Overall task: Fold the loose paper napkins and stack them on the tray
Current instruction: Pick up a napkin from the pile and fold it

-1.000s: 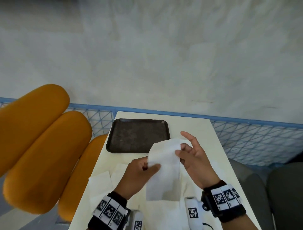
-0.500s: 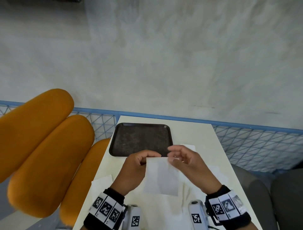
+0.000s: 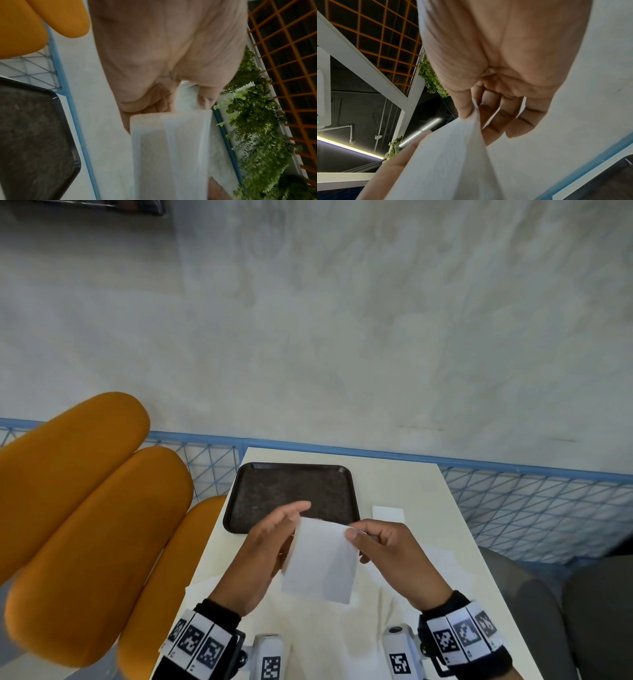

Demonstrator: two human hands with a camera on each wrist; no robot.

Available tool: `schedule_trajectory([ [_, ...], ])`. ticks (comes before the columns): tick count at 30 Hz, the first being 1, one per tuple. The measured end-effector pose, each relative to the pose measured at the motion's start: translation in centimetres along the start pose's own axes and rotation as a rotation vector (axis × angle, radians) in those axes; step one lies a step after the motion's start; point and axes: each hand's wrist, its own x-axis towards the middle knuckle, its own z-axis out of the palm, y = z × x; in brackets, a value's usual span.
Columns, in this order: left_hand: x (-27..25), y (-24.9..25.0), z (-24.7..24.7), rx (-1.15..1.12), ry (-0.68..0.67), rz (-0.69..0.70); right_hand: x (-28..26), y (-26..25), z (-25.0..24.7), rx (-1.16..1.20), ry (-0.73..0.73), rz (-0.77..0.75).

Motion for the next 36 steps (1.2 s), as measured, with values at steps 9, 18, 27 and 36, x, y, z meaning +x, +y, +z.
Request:
schedule_trajectory([
  [9, 0.6, -0.7, 0.6, 0.524, 0.196, 0.146, 0.2, 0.3, 0.1, -0.034, -0.049, -0.051],
  [18, 1.3, -0.4, 1.1, 0.531, 0.163, 0.169, 1.8, 0.5, 0.2, -0.246, -0.095, -0.198],
  [27, 2.5, -1.2, 1.6, 0.258, 0.383, 0.005, 1.9, 2.7, -0.6, 0.213, -0.039, 0.087],
  [36, 4.5, -3.4, 4.1, 0.102, 0.249, -0.264, 3.2, 5.9, -1.6, 0.102, 0.126, 0.095],
])
